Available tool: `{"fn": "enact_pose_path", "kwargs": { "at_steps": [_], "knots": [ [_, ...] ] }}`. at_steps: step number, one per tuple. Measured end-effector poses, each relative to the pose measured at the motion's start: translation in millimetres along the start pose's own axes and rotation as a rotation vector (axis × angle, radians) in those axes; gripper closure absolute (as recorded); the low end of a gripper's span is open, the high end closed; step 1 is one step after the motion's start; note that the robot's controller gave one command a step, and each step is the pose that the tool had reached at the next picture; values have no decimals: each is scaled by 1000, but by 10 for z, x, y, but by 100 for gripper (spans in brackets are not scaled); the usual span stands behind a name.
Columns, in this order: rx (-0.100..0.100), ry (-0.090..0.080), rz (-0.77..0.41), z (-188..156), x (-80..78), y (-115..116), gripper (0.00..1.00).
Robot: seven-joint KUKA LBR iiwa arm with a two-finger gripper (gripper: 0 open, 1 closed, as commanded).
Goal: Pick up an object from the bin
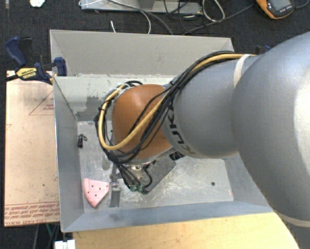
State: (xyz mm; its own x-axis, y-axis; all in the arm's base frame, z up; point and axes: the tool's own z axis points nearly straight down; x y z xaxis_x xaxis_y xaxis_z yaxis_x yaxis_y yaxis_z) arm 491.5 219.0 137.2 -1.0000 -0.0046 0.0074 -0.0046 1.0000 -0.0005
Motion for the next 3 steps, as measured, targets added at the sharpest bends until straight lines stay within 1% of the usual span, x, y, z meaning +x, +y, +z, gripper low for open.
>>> {"fn": "enact_pose_path", "kwargs": {
  "at_steps": [1,2,3],
  "knots": [
    [-1,-6,5,-43,-21,-12,0],
    [-4,-8,-93,688,-11,331,0],
    [-7,-14,103,46,72,307,0]
  ]
}}
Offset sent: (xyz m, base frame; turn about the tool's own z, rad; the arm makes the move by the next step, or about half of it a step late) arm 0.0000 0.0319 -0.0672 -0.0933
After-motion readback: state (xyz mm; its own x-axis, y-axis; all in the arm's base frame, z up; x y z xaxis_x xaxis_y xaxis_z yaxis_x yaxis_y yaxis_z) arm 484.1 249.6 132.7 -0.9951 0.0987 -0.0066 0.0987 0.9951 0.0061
